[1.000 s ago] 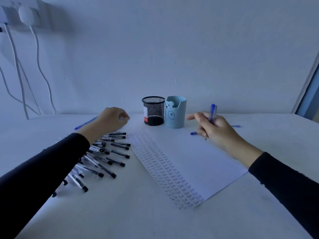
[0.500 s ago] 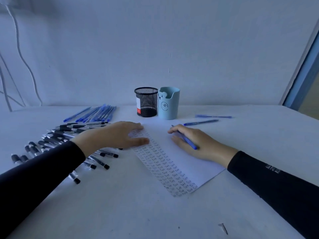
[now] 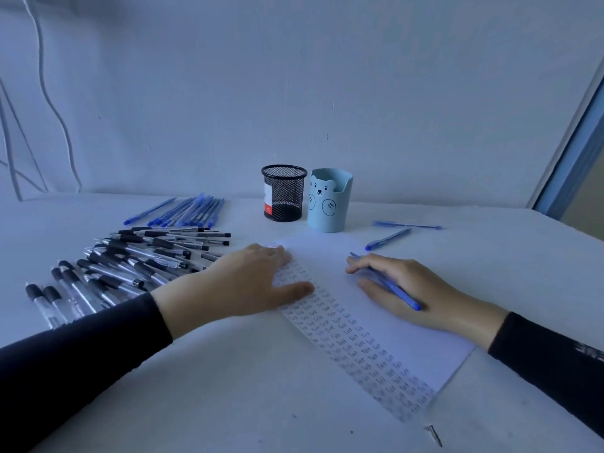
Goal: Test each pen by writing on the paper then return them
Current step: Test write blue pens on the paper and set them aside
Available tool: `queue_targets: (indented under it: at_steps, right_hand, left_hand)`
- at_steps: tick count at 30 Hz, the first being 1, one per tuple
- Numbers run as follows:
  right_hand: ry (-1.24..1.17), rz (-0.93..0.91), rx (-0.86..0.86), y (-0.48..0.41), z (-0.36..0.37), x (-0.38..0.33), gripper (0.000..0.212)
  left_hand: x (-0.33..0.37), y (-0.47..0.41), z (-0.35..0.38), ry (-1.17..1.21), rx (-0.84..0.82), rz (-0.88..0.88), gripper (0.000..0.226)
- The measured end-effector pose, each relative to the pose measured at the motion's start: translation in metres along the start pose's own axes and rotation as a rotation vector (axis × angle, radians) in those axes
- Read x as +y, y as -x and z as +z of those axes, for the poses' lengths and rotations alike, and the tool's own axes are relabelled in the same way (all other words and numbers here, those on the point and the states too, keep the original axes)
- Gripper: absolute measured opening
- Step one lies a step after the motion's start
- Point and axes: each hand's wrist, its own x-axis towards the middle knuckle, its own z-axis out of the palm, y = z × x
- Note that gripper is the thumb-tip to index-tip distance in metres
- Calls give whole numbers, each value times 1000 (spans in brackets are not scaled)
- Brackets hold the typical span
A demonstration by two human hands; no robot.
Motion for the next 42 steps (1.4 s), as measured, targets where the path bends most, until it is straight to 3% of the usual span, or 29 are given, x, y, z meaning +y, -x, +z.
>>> queue_targets:
  at_steps: [5,10,13,15,21,28,34,42]
  right_hand:
    - [-13,-2,-33,-5,-13,-7,22]
    - [-443,151,28,-43,-20,-26,30]
    - [-567,184,55,-73,-13,-41,22]
    - [-578,162,73,-92,-3,-49,18]
    - [-481,143,198,-139,32,-57,45]
    - [-546,201,102,-167,50,-54,23]
    - [-380,160,161,-171,56,-57,40]
    - [-454,94,169,-172,63,-48,47]
  left_hand:
    - [-7,-5,-3,46,24,32,73]
    - [-38,-14,-9,79,74,-22,65]
    - [-50,-17,-10,116,83,-89,60]
    - [-53,-19,-8,117,80,-125,61]
    - [-52,-23,-4,77,48,-137,62]
    - [-49,-23,-3,47,58,-132,61]
    - [-50,-24,-1,25,62,-128,61]
    - [-51,-26,1,21,61,-132,62]
